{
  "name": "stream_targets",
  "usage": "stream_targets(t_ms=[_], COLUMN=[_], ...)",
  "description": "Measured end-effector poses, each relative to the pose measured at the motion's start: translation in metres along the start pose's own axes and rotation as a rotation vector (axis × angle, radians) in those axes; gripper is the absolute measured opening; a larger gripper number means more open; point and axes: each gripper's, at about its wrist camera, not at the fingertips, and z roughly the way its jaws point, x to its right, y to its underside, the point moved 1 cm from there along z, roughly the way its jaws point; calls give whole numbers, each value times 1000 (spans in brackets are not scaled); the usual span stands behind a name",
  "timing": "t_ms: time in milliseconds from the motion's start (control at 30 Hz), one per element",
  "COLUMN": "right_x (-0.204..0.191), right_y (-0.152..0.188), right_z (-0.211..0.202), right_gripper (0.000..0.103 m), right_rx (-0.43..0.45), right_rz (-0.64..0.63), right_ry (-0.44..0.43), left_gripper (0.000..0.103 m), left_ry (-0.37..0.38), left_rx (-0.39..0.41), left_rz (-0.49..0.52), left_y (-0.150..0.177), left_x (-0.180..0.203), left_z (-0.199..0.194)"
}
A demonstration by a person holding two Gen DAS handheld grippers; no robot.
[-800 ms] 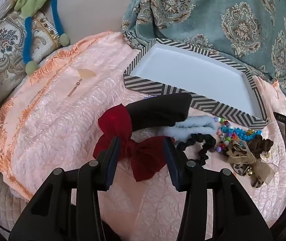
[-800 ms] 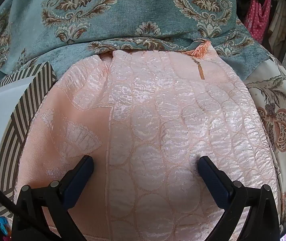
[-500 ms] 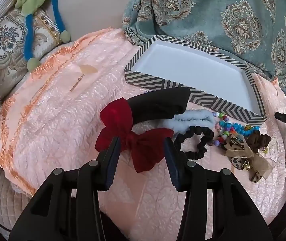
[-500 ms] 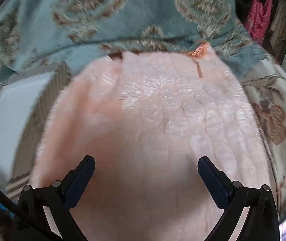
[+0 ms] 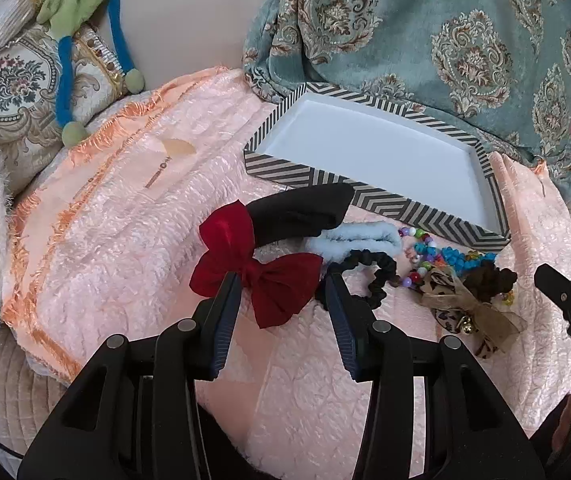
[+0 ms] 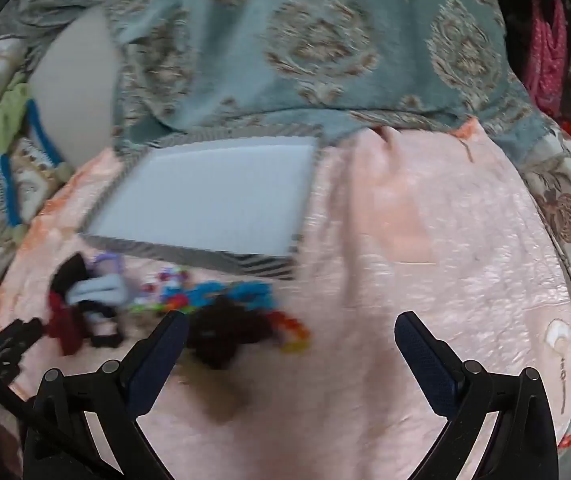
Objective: Organize jewelry
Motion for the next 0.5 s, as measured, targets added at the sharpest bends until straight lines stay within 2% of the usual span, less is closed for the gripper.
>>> stream_targets(t_ms=[167, 500], right_x=[-33, -52], right_y=[5, 7], right_z=[-23, -35], right_gripper=[103, 103], right_rx=[48, 58], right_rz=[-28, -66], right_ry=[-34, -35], left_gripper=[44, 44], left_ry=[-2, -2], left_rx=[9, 24], left_rz=[1, 10], left_y=[3, 7], left_x=[2, 8], left_z=[-7, -14])
